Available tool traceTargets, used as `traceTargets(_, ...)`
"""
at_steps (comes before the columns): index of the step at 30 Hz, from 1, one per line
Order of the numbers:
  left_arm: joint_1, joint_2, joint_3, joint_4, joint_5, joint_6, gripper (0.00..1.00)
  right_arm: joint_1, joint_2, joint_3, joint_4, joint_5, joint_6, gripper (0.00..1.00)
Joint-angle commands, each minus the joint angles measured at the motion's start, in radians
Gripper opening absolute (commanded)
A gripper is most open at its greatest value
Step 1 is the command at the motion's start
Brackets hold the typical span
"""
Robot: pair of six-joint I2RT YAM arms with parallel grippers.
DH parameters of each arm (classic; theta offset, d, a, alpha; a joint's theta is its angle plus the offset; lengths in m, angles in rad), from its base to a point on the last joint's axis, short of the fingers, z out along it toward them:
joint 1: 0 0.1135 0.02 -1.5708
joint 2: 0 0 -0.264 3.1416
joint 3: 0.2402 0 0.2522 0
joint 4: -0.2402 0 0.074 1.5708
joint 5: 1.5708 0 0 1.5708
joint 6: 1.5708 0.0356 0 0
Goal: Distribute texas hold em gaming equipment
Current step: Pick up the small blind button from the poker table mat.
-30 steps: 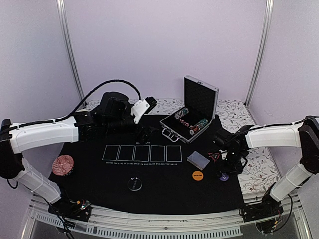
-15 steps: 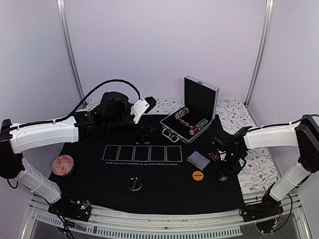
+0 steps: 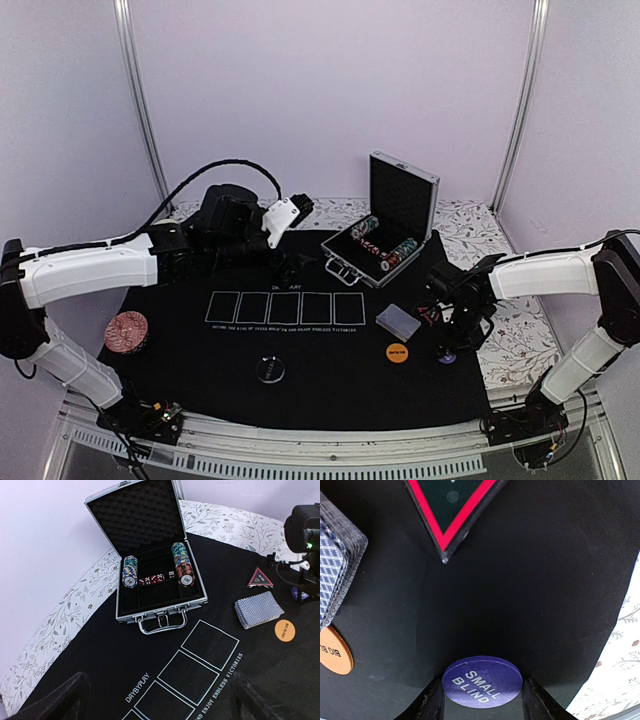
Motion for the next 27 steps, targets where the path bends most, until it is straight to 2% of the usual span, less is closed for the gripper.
traceTargets(1,0.002,-0.017,-0.012,-0.015,-0.008,0.010,0.98,-0.005,0.002,-0.012,-0.015,0.032,0.002,0.55)
traceTargets(8,0.002,-0.022,-0.014,-0.015,-0.008,0.012,0.98,-0.006,0.003,-0.032,0.015,0.017,0.005,0.59)
traceTargets(12,0.002,-0.021,-0.014,-0.015,-0.013,0.012,0.98,-0.005,0.002,-0.036,0.019,0.006,0.001,0.47)
traceTargets(16,0.002,-0.022,-0.015,-0.015,-0.013,0.013,0.98,-0.005,-0.016,-0.021,-0.002,0.013,-0.001,0.41)
traceTargets(27,0.002,-0.020,-0.014,-0.016,-0.021,0.016,0.98,-0.004,-0.065,0.065,-0.091,0.060,-0.008,0.36)
